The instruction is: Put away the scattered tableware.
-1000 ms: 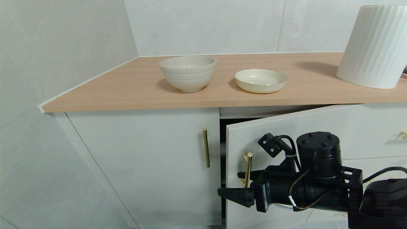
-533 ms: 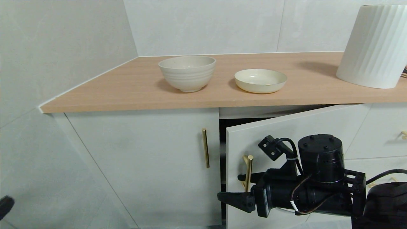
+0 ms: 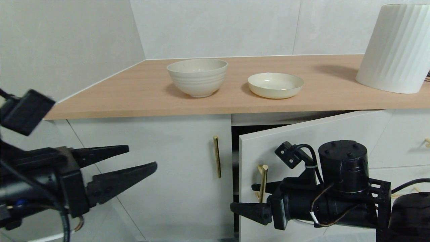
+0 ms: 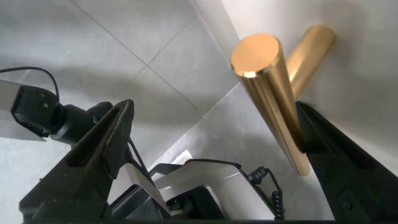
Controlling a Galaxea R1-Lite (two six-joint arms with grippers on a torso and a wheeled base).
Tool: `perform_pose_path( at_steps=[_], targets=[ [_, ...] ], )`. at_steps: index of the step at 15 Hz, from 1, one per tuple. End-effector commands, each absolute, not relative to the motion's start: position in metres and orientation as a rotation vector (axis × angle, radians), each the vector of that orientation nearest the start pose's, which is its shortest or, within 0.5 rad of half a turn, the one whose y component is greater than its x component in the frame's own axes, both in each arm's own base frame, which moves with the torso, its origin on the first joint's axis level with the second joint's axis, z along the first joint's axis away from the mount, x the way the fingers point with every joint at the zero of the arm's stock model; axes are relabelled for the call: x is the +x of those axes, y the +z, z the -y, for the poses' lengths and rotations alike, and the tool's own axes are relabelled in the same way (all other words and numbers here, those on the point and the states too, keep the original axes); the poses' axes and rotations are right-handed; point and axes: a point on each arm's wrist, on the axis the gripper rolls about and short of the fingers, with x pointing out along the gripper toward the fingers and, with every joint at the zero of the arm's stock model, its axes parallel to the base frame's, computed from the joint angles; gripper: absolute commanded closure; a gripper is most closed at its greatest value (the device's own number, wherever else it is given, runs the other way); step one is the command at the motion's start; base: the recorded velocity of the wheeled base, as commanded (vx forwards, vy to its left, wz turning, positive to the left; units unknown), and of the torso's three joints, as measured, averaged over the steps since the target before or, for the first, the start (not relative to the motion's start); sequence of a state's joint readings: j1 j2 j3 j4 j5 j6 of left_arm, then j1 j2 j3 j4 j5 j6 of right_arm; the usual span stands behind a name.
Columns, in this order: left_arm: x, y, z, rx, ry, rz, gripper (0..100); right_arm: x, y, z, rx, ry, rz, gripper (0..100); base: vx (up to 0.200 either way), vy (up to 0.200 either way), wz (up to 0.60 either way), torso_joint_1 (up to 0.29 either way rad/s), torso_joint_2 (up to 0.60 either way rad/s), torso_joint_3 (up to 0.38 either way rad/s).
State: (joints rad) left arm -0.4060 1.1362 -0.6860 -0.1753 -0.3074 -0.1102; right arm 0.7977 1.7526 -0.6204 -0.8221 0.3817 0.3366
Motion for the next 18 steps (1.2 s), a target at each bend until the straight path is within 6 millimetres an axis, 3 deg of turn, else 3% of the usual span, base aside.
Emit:
perform_pose_path(
  at_steps=[1,6,7,11,12,18],
  targets=[
    [0.193,0.194,0.112,-0.07,-0.766,-0.461,0,0.197,0.138,-0.214,0.226,1.102,-0.515,0,0.0,0.0,0.0,0.0,0.0,0.0],
    [0.209,0.172,0.135,-0.08,-0.811,-0.514,0,0.197,0.136,-0.214,0.224,1.102,-0.522,0,0.0,0.0,0.0,0.0,0.0,0.0],
    [0.21,0.168,0.141,-0.076,-0.828,-0.523,100,0.197,0.136,-0.214,0.224,1.102,-0.522,0,0.0,0.0,0.0,0.0,0.0,0.0],
    [0.229,0.153,0.163,-0.078,-0.868,-0.464,100,0.197,0.135,-0.214,0.224,1.1,-0.523,0,0.0,0.0,0.0,0.0,0.0,0.0],
    [0.241,0.148,0.171,-0.085,-0.868,-0.415,100,0.198,0.134,-0.214,0.223,1.099,-0.528,0,0.0,0.0,0.0,0.0,0.0,0.0],
    [0.267,0.128,0.19,-0.118,-0.908,-0.348,100,0.196,0.132,-0.213,0.221,1.097,-0.535,0,0.0,0.0,0.0,0.0,0.0,0.0]
  ],
)
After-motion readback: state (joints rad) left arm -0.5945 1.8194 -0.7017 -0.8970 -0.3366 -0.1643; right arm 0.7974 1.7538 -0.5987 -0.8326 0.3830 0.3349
